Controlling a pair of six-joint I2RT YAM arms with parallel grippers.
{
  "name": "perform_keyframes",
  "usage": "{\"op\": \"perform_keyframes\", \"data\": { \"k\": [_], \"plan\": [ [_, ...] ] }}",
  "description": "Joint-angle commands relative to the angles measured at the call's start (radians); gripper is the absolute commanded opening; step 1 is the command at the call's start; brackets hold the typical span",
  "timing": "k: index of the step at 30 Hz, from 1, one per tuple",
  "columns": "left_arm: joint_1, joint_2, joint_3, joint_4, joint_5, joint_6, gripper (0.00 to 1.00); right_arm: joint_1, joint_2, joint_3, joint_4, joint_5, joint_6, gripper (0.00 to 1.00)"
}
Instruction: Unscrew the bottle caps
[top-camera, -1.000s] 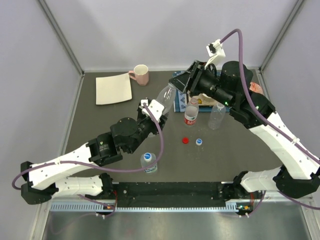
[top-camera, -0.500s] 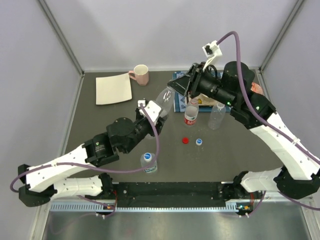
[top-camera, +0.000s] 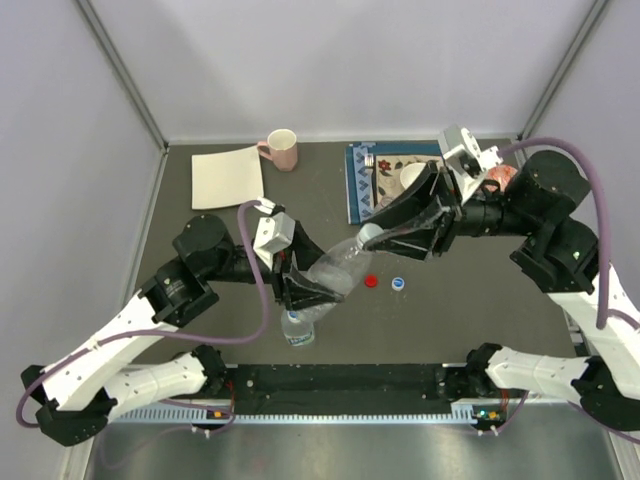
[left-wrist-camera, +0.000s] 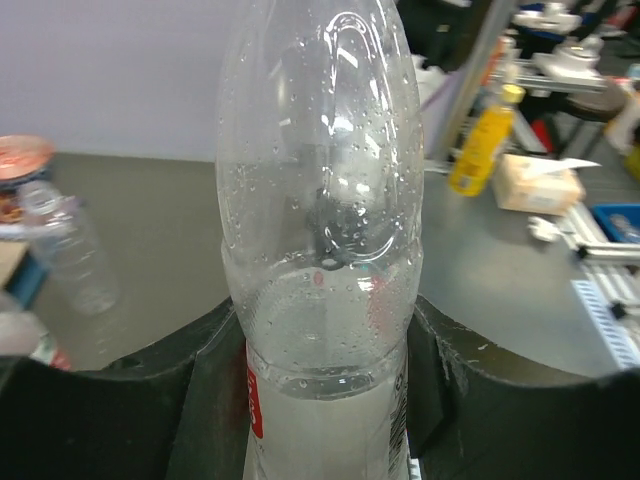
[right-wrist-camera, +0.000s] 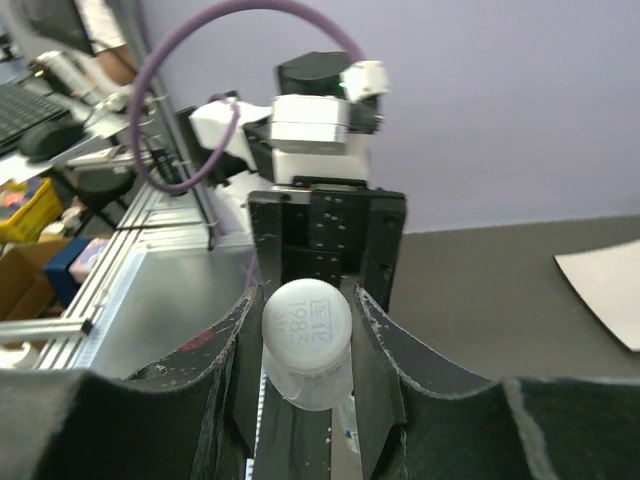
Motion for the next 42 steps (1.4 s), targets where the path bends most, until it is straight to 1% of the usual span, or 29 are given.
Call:
{"op": "perform_keyframes", "data": {
  "k": [1, 2, 6, 8, 9, 12, 20, 24, 26, 28, 29, 30, 32, 33, 34, 35, 37, 38, 39, 40, 41, 42],
  "plan": [
    [0.026, 0.037, 0.064, 0.137, 0.238, -0.114, 0.47, 0.013, -0.002, 0.003, 0.003, -0.264, -0.042, 0.0],
    [0.032, 0.045, 0.073, 0.134, 0.281, -0.119, 0.47, 0.013, -0.001, 0.011, 0.003, -0.282, -0.042, 0.0],
    [0.046, 0.082, 0.1, 0.145, 0.368, -0.144, 0.47, 0.013, -0.002, 0.057, 0.0, -0.447, -0.047, 0.0],
    [0.047, 0.085, 0.092, 0.161, 0.391, -0.165, 0.47, 0.013, -0.008, 0.065, 0.0, -0.489, -0.051, 0.0],
    [0.049, 0.085, 0.087, 0.198, 0.416, -0.176, 0.47, 0.013, -0.011, 0.069, 0.002, -0.523, -0.057, 0.0],
    [0.053, 0.093, 0.069, 0.235, 0.447, -0.214, 0.48, 0.013, -0.013, 0.083, 0.008, -0.558, -0.053, 0.0],
    [0.063, 0.103, 0.07, 0.232, 0.473, -0.217, 0.47, 0.013, -0.041, 0.089, 0.018, -0.563, -0.047, 0.0],
    [0.072, 0.094, 0.07, 0.175, 0.436, -0.176, 0.47, 0.013, -0.073, 0.091, 0.026, -0.474, -0.062, 0.0],
    [0.072, 0.093, 0.075, 0.093, 0.396, -0.129, 0.47, 0.012, -0.077, 0.103, 0.029, -0.456, -0.053, 0.0],
    [0.072, 0.087, 0.067, 0.059, 0.355, -0.089, 0.47, 0.013, -0.088, 0.1, 0.037, -0.37, -0.048, 0.0],
    [0.073, 0.083, 0.063, 0.044, 0.344, -0.084, 0.47, 0.013, -0.097, 0.092, 0.052, -0.339, -0.024, 0.0],
    [0.072, 0.079, 0.051, 0.042, 0.323, -0.079, 0.47, 0.013, -0.102, 0.068, 0.101, -0.275, -0.004, 0.0],
    [0.073, 0.073, 0.044, 0.031, 0.298, -0.07, 0.47, 0.013, -0.104, 0.062, 0.114, -0.192, 0.022, 0.0],
    [0.072, 0.059, 0.037, 0.014, 0.26, -0.053, 0.47, 0.013, -0.107, 0.06, 0.104, -0.061, 0.023, 0.0],
    [0.072, 0.051, 0.032, 0.007, 0.234, -0.046, 0.47, 0.015, -0.114, 0.052, 0.092, 0.03, 0.009, 0.0],
    [0.072, 0.025, 0.028, 0.001, 0.199, -0.038, 0.47, 0.013, -0.126, 0.019, 0.081, 0.239, -0.014, 0.0],
    [0.072, -0.001, 0.011, -0.018, 0.065, -0.018, 0.47, 0.013, -0.172, -0.039, 0.046, 0.462, -0.039, 0.0],
    [0.072, -0.016, 0.006, -0.03, -0.007, -0.012, 0.47, 0.013, -0.189, -0.117, 0.031, 0.697, -0.028, 0.0],
    [0.073, -0.044, -0.002, -0.044, -0.086, 0.006, 0.48, 0.013, -0.22, -0.162, 0.016, 0.806, -0.017, 0.0],
    [0.072, -0.061, -0.008, -0.076, -0.245, 0.02, 0.48, 0.012, -0.235, -0.21, -0.017, 0.898, -0.002, 0.0],
    [0.072, -0.103, -0.017, -0.081, -0.307, 0.036, 0.48, 0.015, -0.254, -0.318, -0.029, 1.026, 0.039, 0.0],
    [0.073, -0.127, -0.047, -0.084, -0.373, 0.048, 0.48, 0.013, -0.275, -0.374, -0.037, 1.067, 0.064, 0.0]
  ]
}}
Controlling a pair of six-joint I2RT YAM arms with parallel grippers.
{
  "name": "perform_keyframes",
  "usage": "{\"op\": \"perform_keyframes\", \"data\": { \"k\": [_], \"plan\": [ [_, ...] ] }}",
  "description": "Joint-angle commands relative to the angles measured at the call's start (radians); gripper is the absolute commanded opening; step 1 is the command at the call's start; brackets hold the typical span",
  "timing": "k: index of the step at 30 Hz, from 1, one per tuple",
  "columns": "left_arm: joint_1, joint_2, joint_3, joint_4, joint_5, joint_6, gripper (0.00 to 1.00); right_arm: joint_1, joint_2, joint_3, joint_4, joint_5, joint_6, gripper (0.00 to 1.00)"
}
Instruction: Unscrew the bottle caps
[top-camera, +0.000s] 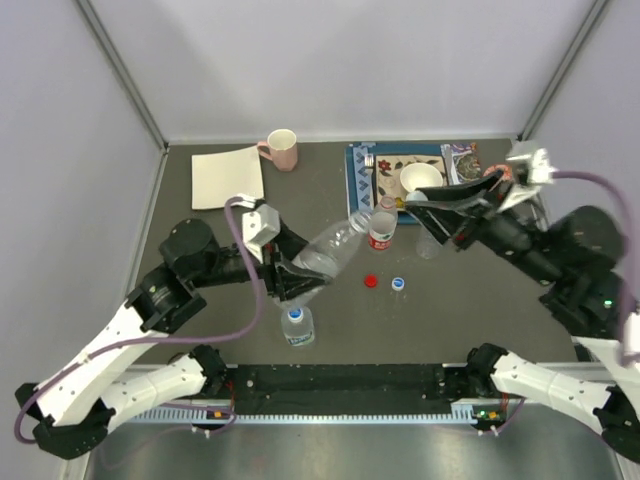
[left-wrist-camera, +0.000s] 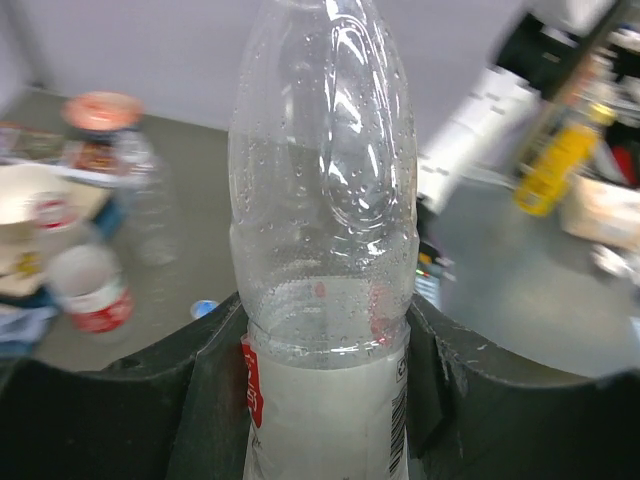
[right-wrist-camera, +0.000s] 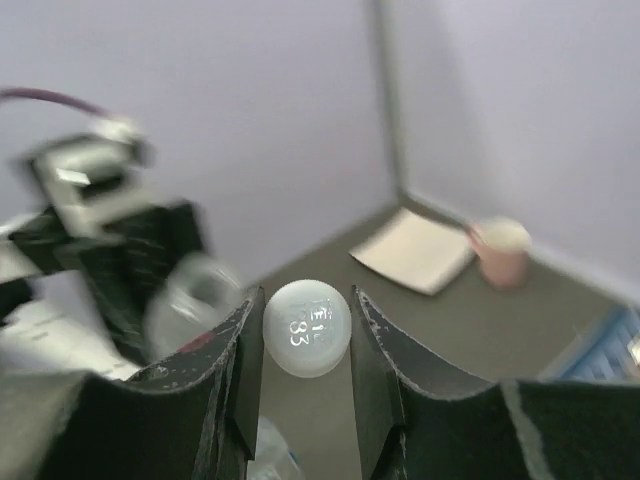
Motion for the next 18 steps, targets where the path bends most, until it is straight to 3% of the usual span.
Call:
{"op": "perform_keyframes", "data": {
  "k": [1, 5, 8, 12, 18],
  "plan": [
    [0.003, -0.122, -0.053, -0.023, -0.454, 0.079, 0.48, 0.005, -0.071, -0.259, -0.108, 0.573, 0.102, 0.0],
    [0.002, -0.201, -0.085, -0.03, -0.565, 0.107, 0.5, 0.005, -0.128, -0.573, -0.118, 0.581, 0.278, 0.0],
    [0.002, -0.218, -0.094, -0.041, -0.591, 0.115, 0.5, 0.017, -0.133, -0.721, -0.086, 0.569, 0.349, 0.0],
    [0.003, -0.242, -0.135, -0.024, -0.623, 0.118, 0.5, 0.062, -0.067, -0.8, -0.014, 0.573, 0.35, 0.0],
    [0.002, -0.291, -0.174, -0.022, -0.665, 0.099, 0.5, 0.108, 0.15, -0.766, 0.121, 0.552, 0.291, 0.0]
  ]
}}
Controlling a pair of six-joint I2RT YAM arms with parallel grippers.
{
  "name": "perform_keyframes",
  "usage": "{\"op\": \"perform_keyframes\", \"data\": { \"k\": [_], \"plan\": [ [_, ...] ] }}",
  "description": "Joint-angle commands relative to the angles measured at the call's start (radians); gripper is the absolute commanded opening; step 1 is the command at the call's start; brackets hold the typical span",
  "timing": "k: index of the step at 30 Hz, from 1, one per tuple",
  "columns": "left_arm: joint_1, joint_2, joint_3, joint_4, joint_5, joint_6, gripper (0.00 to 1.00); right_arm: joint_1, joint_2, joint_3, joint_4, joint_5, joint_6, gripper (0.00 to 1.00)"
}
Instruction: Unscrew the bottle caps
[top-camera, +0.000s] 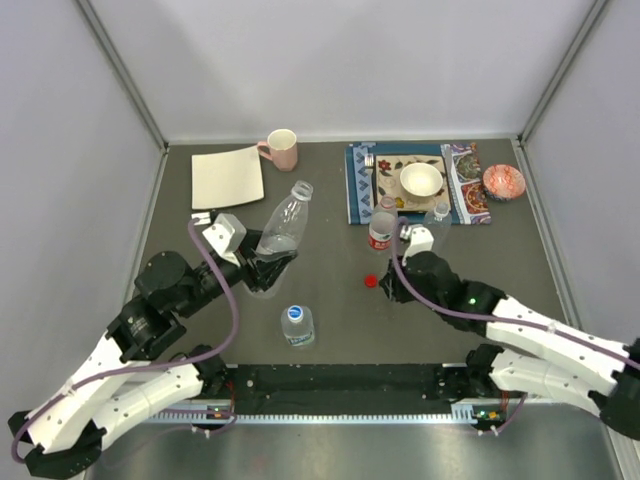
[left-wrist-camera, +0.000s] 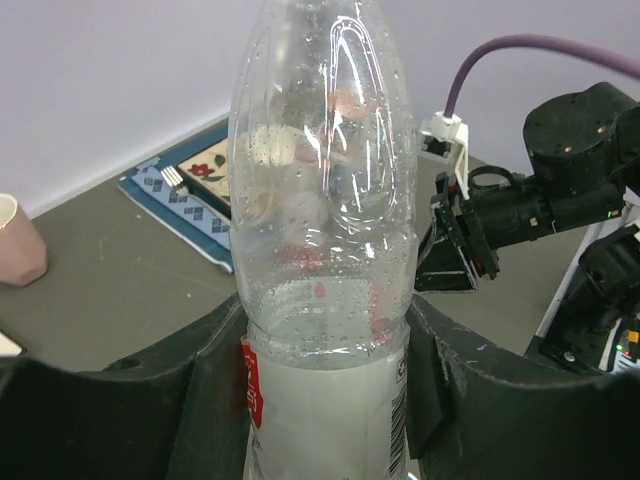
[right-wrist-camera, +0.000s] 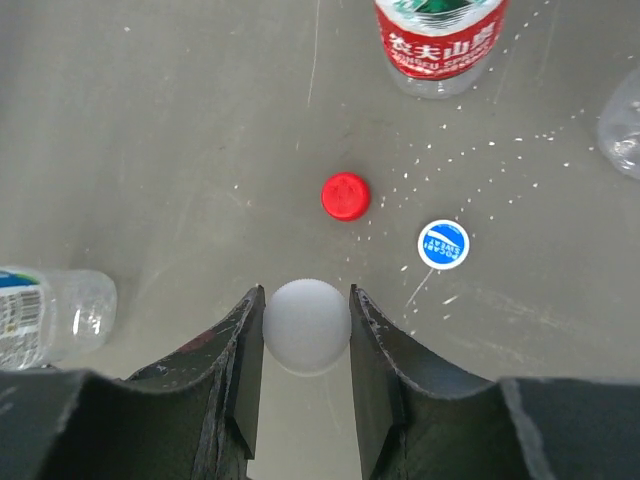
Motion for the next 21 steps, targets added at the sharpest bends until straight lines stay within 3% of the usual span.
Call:
{"op": "perform_keyframes", "data": {
  "k": [1, 11, 21],
  "plan": [
    [0.001, -0.048, -0.015, 0.034, -0.071, -0.004, 0.5, 0.016, 0.135, 0.055, 0.203, 0.003, -0.02, 0.0],
    [0.001, -0.125, -0.024, -0.044, -0.128, -0.027, 0.5, 0.016, 0.543, 0.202, 0.41, -0.089, -0.055, 0.0],
    [0.001, -0.176, -0.013, -0.113, -0.156, -0.021, 0.52, 0.016, 0.784, 0.325, 0.375, -0.108, -0.055, 0.0]
  ]
}}
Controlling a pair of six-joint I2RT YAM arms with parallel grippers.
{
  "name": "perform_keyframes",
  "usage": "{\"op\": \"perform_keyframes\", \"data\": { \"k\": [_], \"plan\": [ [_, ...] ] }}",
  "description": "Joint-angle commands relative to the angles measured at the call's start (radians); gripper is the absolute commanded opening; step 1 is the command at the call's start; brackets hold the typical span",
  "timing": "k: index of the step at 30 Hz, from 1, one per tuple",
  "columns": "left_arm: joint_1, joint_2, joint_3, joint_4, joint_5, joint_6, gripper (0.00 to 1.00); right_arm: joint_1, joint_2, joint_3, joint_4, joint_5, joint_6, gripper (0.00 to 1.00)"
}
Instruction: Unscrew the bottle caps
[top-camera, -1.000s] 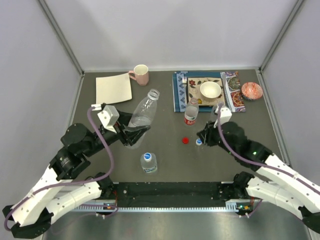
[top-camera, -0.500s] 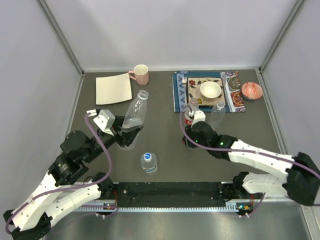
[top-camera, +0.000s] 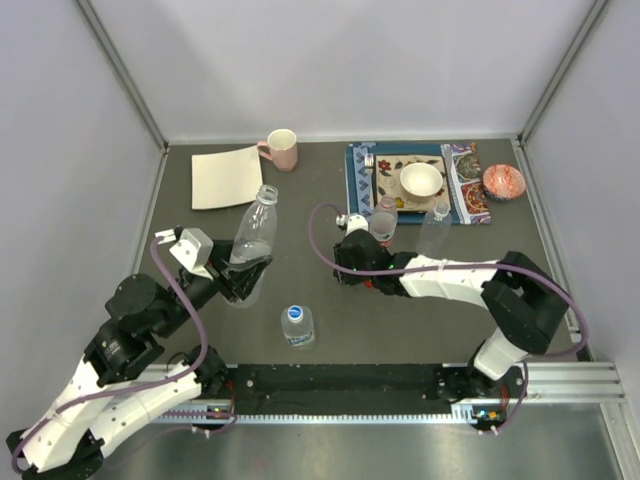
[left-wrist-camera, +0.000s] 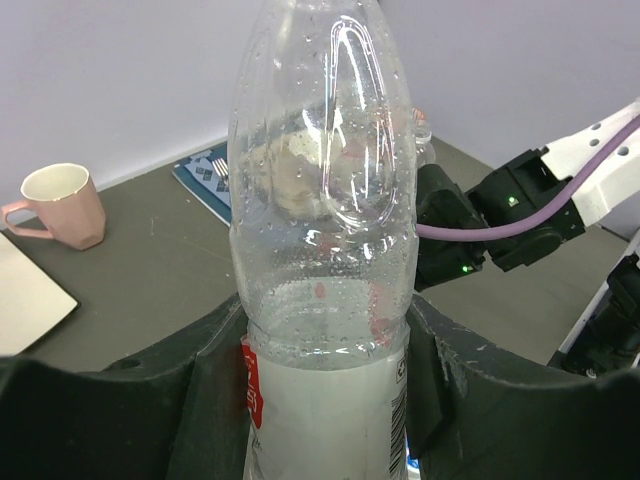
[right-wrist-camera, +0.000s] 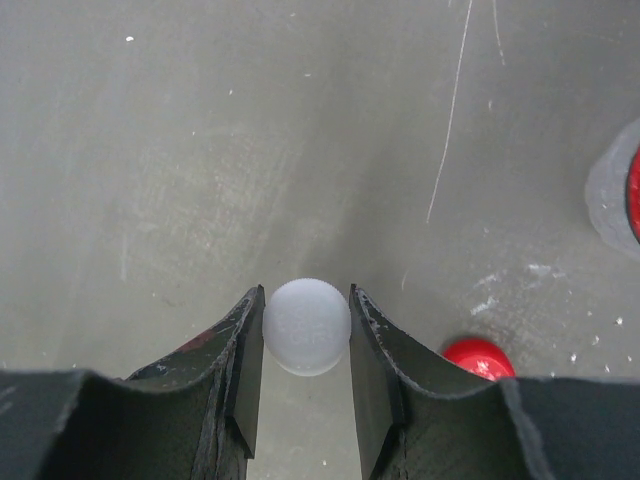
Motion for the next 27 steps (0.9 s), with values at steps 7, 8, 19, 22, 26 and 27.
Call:
{"op": "perform_keyframes", "data": {
  "k": [7, 8, 19, 22, 26, 27],
  "plan": [
    [0.001, -0.027, -0.013, 0.004, -0.015, -0.014, 0.53, 0.008, 0.134, 0.112, -0.048, -0.001, -0.002, 0.0],
    [0.001, -0.029, -0.019, 0.006, -0.014, -0.018, 0.53, 0.008, 0.143, 0.116, -0.057, -0.008, 0.001, 0.0],
    [0.001, -0.036, -0.033, 0.004, -0.01, -0.03, 0.53, 0.014, 0.191, 0.095, -0.091, -0.048, 0.033, 0.2],
    [0.001, -0.038, -0.041, 0.01, -0.009, -0.034, 0.53, 0.02, 0.185, 0.086, -0.093, -0.05, 0.038, 0.3],
    [0.002, -0.035, -0.044, 0.013, -0.009, -0.036, 0.53, 0.021, 0.173, 0.081, -0.099, -0.05, 0.044, 0.43],
    [0.001, -0.036, -0.044, 0.015, -0.006, -0.037, 0.53, 0.021, 0.168, 0.083, -0.1, -0.05, 0.043, 0.45]
  ]
}}
